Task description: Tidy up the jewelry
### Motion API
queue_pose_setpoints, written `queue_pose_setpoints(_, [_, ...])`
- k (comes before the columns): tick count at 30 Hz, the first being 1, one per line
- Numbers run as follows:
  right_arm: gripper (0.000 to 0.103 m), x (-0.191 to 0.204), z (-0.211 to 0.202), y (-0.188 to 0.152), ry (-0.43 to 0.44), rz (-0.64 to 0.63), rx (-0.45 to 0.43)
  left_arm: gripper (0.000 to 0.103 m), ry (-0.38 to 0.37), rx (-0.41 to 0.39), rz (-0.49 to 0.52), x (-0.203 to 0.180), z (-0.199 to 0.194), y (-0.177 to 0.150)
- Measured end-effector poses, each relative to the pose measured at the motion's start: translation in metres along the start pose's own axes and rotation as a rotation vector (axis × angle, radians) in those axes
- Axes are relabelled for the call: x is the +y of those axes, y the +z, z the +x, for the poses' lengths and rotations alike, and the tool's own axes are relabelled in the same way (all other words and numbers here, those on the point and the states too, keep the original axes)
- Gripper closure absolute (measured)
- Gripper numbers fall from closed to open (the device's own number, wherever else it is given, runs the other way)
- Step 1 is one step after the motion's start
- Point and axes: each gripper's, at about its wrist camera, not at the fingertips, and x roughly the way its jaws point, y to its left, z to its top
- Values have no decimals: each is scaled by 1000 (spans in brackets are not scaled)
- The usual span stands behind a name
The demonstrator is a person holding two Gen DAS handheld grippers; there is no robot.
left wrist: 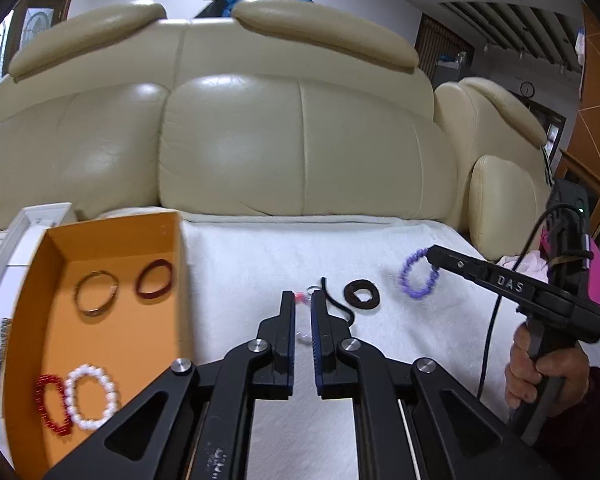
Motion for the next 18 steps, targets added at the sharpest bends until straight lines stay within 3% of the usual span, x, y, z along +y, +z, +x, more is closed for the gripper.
queue_pose_setpoints(2, [93,-12,-1,2,-18,22,7,73,-2,25,7,-7,17,1])
queue_pose_setpoints(4, [93,-20,-1,4,-23,36,10,63,17,51,25,-16,36,3])
queue_pose_setpoints(10, [93,-39,-1,11,-33,47,19,62,32,118,27,-26,88,8])
queue_pose_setpoints(18, [93,-52,7,11,-31,74,48,62,54,177,-5,-28,128,11])
